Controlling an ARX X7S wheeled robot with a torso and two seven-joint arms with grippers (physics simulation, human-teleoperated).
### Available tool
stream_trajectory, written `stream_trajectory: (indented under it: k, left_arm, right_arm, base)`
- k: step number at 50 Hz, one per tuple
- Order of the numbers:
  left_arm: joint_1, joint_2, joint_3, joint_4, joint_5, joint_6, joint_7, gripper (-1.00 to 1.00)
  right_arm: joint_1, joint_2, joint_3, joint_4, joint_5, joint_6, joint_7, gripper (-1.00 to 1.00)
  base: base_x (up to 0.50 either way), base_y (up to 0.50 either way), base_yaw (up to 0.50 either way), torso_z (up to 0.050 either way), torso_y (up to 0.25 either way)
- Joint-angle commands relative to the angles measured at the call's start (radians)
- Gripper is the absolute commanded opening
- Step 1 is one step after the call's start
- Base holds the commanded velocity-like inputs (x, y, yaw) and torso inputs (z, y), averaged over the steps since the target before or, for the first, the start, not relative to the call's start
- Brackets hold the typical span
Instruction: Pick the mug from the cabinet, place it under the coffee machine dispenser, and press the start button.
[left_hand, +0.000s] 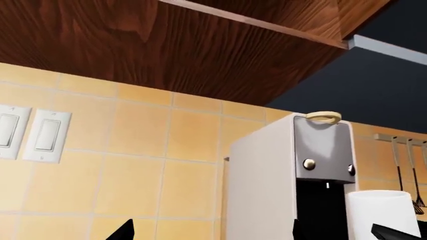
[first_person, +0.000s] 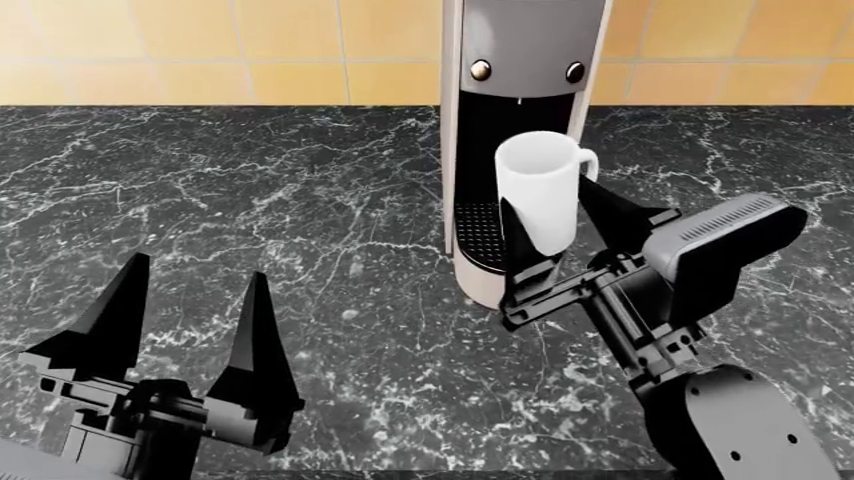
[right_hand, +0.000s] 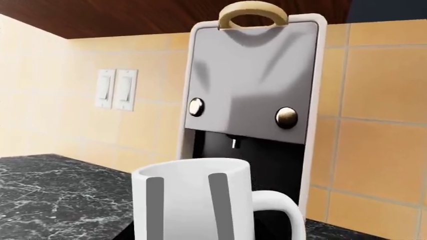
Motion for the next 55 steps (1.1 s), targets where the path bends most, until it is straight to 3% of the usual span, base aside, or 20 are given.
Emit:
stream_trajectory:
  k: [1, 55]
  left_arm:
    - [0.002, -0.002, 0.003, -0.003, -0.001, 0.012, 0.006, 1.00]
    - [0.012, -0.010, 0.004, -0.014, 0.009, 0.033, -0.004, 1.00]
  right_arm:
    - [0.055, -0.017, -0.036, 0.079, -0.027, -0.023, -0.023, -1.00]
    - [0.157, -0.110, -0.082, 0.502, -0.080, -0.232, -0.017, -1.00]
  base:
    - [0.00, 0.00, 0.00, 0.000, 0.000]
    - [0.00, 0.00, 0.00, 0.000, 0.000]
